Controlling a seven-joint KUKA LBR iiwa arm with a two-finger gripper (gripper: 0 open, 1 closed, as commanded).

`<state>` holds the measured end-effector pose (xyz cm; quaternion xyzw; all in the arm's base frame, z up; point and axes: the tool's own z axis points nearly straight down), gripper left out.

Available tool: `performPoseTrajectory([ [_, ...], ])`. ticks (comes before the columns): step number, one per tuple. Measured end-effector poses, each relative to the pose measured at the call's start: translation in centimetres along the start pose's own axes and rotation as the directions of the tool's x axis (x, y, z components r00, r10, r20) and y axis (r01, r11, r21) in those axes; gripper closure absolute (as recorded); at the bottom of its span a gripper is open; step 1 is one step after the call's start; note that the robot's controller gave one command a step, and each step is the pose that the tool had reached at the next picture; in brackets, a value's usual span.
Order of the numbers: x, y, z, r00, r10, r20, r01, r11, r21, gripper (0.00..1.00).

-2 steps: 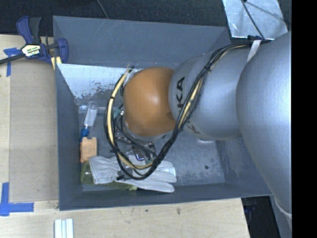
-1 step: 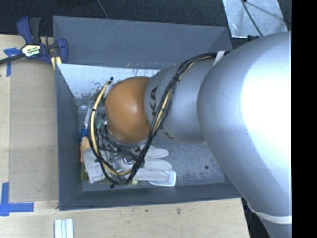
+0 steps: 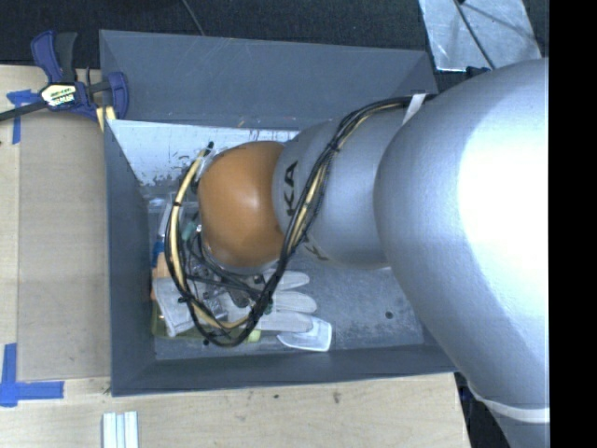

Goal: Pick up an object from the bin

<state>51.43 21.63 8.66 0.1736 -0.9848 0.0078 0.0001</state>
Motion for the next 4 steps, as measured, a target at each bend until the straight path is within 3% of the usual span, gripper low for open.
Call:
performPoseTrajectory([
  [3,-0.1,-0.4,-0.5,1.000,0.002,-0.001,-0.002,1.000,-0.001,1.00],
  [4,-0.1,-0.4,-1.0,1.000,0.005,0.006,-0.005,1.000,-0.004,1.00],
])
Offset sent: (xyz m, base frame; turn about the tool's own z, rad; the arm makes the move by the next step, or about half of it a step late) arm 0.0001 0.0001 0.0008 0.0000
